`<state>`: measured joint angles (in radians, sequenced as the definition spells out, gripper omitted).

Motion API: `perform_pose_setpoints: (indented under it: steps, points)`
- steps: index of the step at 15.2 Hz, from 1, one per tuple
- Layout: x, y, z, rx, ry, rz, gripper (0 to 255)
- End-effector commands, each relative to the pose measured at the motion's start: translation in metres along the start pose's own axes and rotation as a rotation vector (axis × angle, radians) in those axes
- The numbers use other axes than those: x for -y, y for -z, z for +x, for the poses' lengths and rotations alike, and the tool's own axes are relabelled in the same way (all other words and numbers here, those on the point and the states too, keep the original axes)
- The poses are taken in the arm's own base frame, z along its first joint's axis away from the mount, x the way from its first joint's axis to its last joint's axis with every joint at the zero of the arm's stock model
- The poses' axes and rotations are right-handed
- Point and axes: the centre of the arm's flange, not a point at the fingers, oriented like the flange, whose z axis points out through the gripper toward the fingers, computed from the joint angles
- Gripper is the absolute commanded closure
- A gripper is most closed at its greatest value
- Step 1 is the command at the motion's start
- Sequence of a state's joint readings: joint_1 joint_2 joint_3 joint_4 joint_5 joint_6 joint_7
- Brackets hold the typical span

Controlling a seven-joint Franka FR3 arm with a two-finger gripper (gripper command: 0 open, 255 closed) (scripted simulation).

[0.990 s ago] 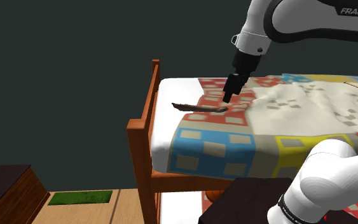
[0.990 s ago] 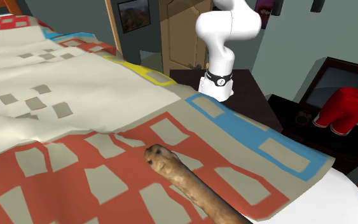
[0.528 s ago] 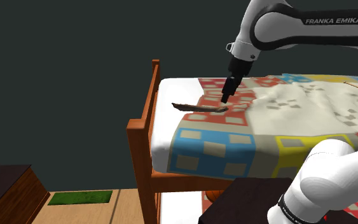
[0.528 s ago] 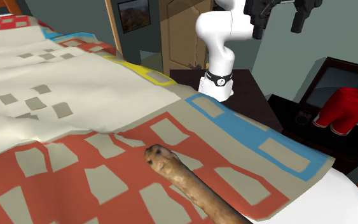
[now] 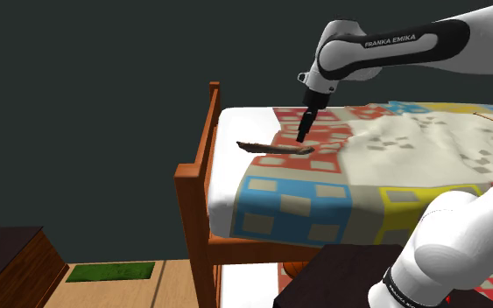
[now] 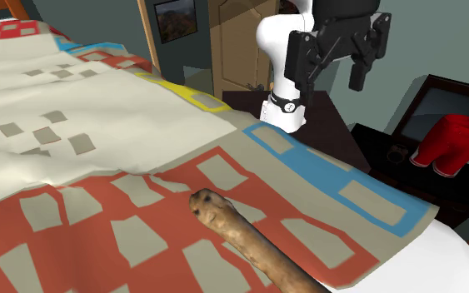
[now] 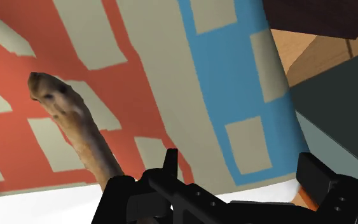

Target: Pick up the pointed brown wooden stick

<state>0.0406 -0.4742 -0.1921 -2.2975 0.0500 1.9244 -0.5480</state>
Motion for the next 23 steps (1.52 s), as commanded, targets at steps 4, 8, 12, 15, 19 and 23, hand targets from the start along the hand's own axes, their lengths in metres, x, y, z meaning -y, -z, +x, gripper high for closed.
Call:
perform_pose_setpoints:
  steps: [4,8,12,15,19,23]
  points:
    - [-0.055,-0.035,0.026,0.006,0.094,0.028,0]
    - [-0.095,-0.063,0.051,0.01,0.167,0.051,0]
    - [-0.133,-0.093,0.079,0.015,0.24,0.075,0]
    - [-0.16,-0.116,0.102,0.018,0.295,0.092,0]
    - [-0.181,-0.14,0.12,0.021,0.339,0.106,0]
    - [-0.182,-0.161,0.117,0.021,0.339,0.106,0]
